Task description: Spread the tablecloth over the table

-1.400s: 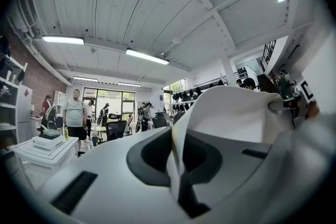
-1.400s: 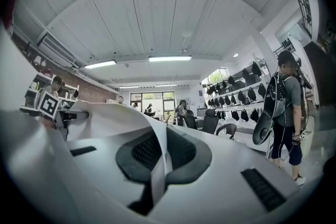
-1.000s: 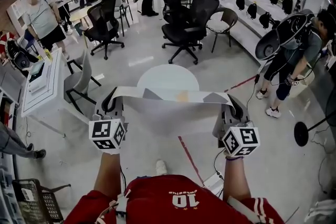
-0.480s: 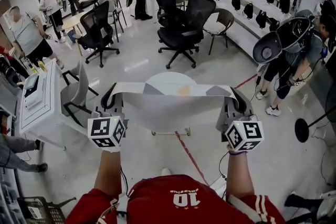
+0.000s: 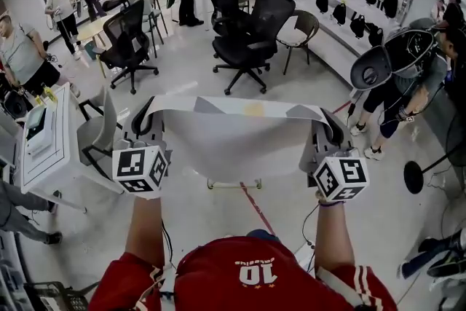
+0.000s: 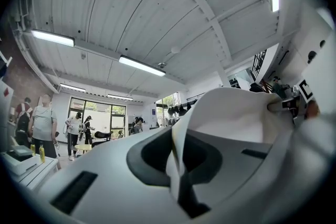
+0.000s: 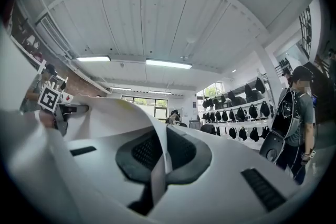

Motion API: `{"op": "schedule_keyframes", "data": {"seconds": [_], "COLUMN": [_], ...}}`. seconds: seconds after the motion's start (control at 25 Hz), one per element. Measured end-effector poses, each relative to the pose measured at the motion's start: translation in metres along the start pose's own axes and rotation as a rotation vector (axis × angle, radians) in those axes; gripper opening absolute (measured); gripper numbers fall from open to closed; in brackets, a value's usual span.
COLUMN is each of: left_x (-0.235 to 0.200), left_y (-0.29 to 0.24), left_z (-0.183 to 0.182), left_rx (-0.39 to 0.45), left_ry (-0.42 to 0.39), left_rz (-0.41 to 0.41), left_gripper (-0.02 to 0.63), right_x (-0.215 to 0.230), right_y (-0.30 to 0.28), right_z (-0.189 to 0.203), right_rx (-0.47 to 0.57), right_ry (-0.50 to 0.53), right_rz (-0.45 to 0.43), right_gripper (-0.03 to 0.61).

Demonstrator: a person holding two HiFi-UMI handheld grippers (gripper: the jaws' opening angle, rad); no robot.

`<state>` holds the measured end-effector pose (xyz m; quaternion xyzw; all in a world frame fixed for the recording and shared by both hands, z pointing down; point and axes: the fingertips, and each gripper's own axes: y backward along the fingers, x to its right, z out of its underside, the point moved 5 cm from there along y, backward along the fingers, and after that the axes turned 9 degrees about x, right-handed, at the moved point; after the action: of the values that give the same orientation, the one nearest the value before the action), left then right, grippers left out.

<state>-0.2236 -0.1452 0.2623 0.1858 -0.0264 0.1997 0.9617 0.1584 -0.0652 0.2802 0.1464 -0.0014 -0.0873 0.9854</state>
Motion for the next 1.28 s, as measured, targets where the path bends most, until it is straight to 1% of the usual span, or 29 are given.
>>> {"op": "schedule_keyframes", "data": {"seconds": [0.48,0.76,1.0,1.28], "left_x": [-0.017,-0.025,-0.033,-0.042], "left_y": [-0.047,-0.091,-0.141,-0.203], "left_z": [-0.010,-0.003,0.014,0.041], "left_rx": [0.072,0.079,0.076,0.060], "left_ry": [-0.013,-0.006,-0.003,-0.003], "left_rz": [0.018,0.015,0.009,-0.004], "left_gripper": [0.008,0.008,0.008,0.008], "right_x": [0.008,0.026,0.047,0.078], "right_y": [-0.043,-0.084,-0.131,-0.196], "right_z": [-0.018,-0.012,-0.001,0.020], "right_rx": [0.071,0.088,0.096,0.074], "right_ry": [0.028,0.022,0.019,0.017], "right_rz": [0.008,0.014,0.013,-0.004], "right_gripper": [0.015,0.015,0.015,0.015]}}
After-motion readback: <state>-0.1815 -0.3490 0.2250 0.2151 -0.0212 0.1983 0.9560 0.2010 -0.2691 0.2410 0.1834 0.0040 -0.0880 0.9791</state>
